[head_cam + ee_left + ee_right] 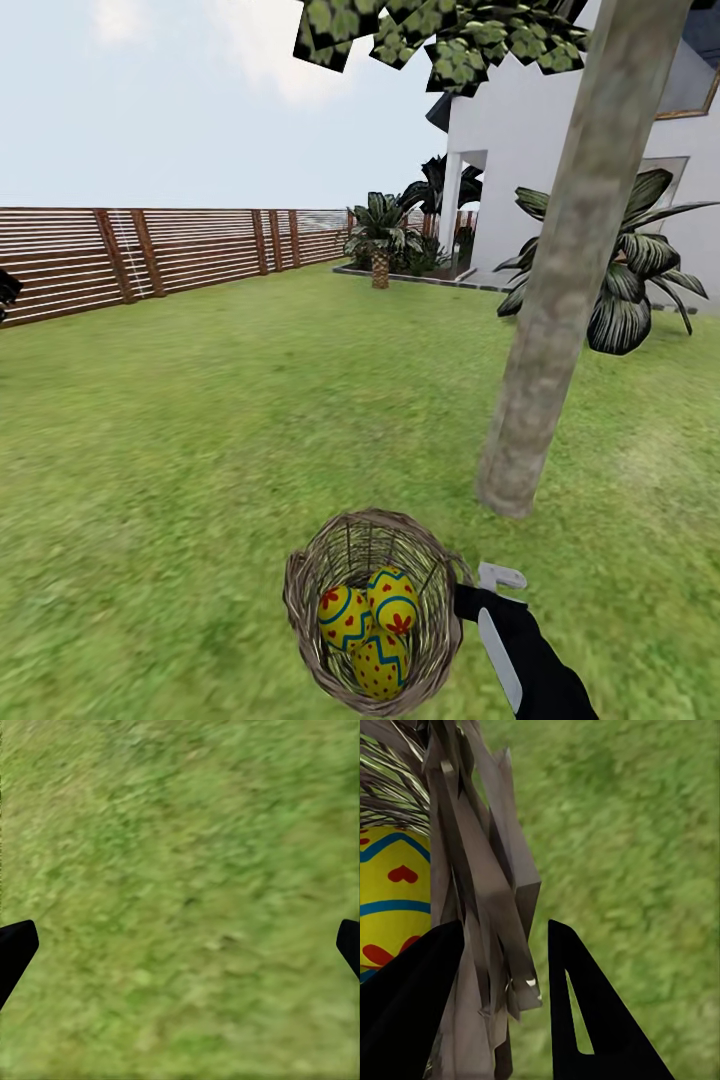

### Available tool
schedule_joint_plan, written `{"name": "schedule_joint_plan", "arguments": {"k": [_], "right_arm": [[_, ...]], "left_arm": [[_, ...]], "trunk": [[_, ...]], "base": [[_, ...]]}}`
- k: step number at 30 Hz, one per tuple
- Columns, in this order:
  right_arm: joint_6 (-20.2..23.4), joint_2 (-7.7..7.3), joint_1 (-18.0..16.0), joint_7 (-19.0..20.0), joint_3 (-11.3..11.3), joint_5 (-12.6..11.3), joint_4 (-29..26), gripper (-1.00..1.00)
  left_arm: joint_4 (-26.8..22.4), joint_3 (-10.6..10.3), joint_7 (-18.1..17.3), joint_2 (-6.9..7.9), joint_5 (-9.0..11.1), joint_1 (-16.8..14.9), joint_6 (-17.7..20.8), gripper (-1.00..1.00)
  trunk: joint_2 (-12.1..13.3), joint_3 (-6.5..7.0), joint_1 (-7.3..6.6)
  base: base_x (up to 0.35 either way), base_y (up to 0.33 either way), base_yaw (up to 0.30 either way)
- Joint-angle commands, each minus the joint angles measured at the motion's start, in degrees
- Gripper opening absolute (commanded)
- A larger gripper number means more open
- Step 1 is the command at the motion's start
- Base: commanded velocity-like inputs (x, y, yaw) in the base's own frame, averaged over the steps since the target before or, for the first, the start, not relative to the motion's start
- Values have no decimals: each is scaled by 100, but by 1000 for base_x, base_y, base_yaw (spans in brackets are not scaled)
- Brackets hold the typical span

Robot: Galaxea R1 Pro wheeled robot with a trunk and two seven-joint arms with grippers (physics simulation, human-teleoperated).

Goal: Take the three Easter eggs out of the wicker basket on the lawn in the garden, then place them on the lawn next to a single tree (choose any tree) so that all three eggs are next to the same tree and none are left in the basket.

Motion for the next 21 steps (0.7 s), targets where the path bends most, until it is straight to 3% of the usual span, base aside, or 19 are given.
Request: {"name": "schedule_joint_plan", "arguments": {"k": [1, 6, 8, 10, 12, 13, 14, 15, 16, 17, 18, 19, 20, 21], "right_arm": [[10, 4, -4, -35, -5, -85, -10, -100], [10, 4, -4, -35, -4, -85, -10, -100], [10, 4, -4, -35, -4, -85, -10, -100], [10, 4, -4, -35, -4, -85, -10, -100], [10, 4, -4, -35, -4, -85, -10, -100], [8, 4, -4, -35, -4, -85, -10, -100], [9, 4, -4, -35, -4, -85, -10, -100], [9, 7, -4, -35, -1, -84, -10, -100], [9, 10, -4, -35, 2, -84, -10, -100], [10, 9, -4, -35, 2, -85, -10, -100], [10, 10, -4, -35, 3, -85, -10, -100], [10, 12, -4, -35, 4, -85, -10, -100], [10, 12, -4, -33, 4, -85, -10, -100], [10, 12, -4, -34, 4, -85, -10, -100]], "left_arm": [[7, -27, 30, 2, 18, -4, -20, 100], [-56, -21, 28, 11, 38, 1, -146, 100], [-156, -17, 3, 101, 70, 3, -279, 100], [-372, -11, -105, 250, 246, 16, -341, 100], [-1004, -8, -409, 302, 618, 369, -341, 100], [-1738, -4, -580, 293, 845, 773, -293, 100], [-2355, 2, -646, 283, 942, 1065, -194, 100], [-3024, 5, -685, 277, 1004, 1356, 43, 100], [-3995, 57, -715, 270, 1058, 1719, 624, 100], [-4832, 270, -742, 263, 1085, 1925, 1230, 100], [-5352, 453, -754, 261, 1087, 1986, 1646, 100], [-6053, 642, -765, 262, 1097, 2034, 2431, 100], [-6473, 717, -771, 270, 1103, 2049, 3034, 100], [-7041, 785, -772, 285, 1105, 2025, 3890, 100]], "trunk": [[-45, -24, 23], [-246, -114, 132], [-326, -150, 176], [-406, -186, 220], [-487, -222, 264], [-527, -240, 286], [-567, -258, 308], [-607, -276, 330], [-647, -294, 352], [-687, -312, 374], [-727, -330, 396], [-767, -348, 418], [-807, -365, 440], [-848, -383, 462]], "base": [[0, 0, 0], [0, 0, 0], [0, 0, 0], [0, 0, 0], [0, 0, 0], [0, 0, 0], [0, 0, 0], [0, 0, 0], [0, 0, 0], [0, 0, 0], [0, 0, 0], [0, 0, 0], [0, 0, 0], [0, 0, 0]]}}
